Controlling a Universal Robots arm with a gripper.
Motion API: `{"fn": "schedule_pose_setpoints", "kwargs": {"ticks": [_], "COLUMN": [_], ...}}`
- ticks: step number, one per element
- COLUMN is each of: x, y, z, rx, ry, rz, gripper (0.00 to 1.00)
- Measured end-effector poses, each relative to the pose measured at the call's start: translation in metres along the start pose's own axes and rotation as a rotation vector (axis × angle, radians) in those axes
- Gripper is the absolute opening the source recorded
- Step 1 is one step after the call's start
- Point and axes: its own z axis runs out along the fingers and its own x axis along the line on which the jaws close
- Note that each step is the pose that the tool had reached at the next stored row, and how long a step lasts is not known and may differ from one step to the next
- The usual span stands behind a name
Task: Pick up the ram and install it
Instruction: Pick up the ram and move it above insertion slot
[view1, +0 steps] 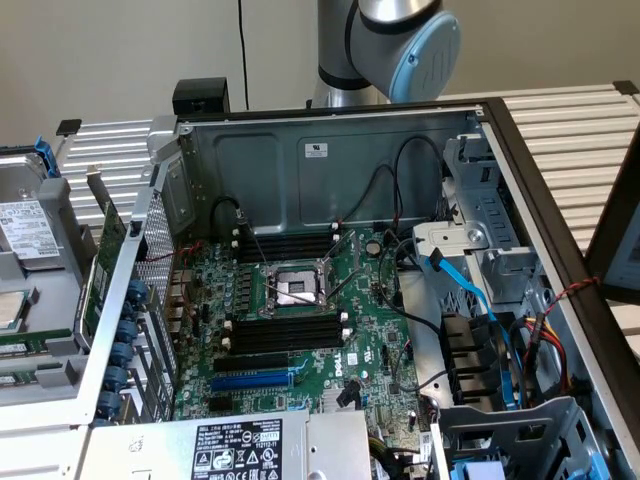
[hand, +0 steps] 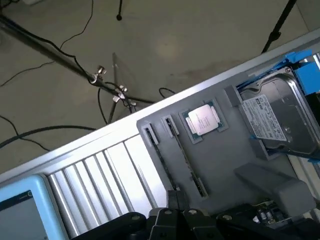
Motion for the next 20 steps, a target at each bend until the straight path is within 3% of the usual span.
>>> {"fn": "schedule_pose_setpoints", "kwargs": {"ticks": [6,12,17,20], "x": [0.0000,-0.0001,-0.0001,0.0000], "y": [0.0000,-0.0001,-0.0001,0.0000], "z": [0.0015,0.0026,0.0035,0.0042], "rx": [0.0041,0.0176,0.0249,0.0245], "ry": [0.0027,0.0015,0.0016,-0.0053], "rz": [-0.110,-0.219,-0.310,-0.364], "gripper": [0.11,0.11,0.11,0.11]}}
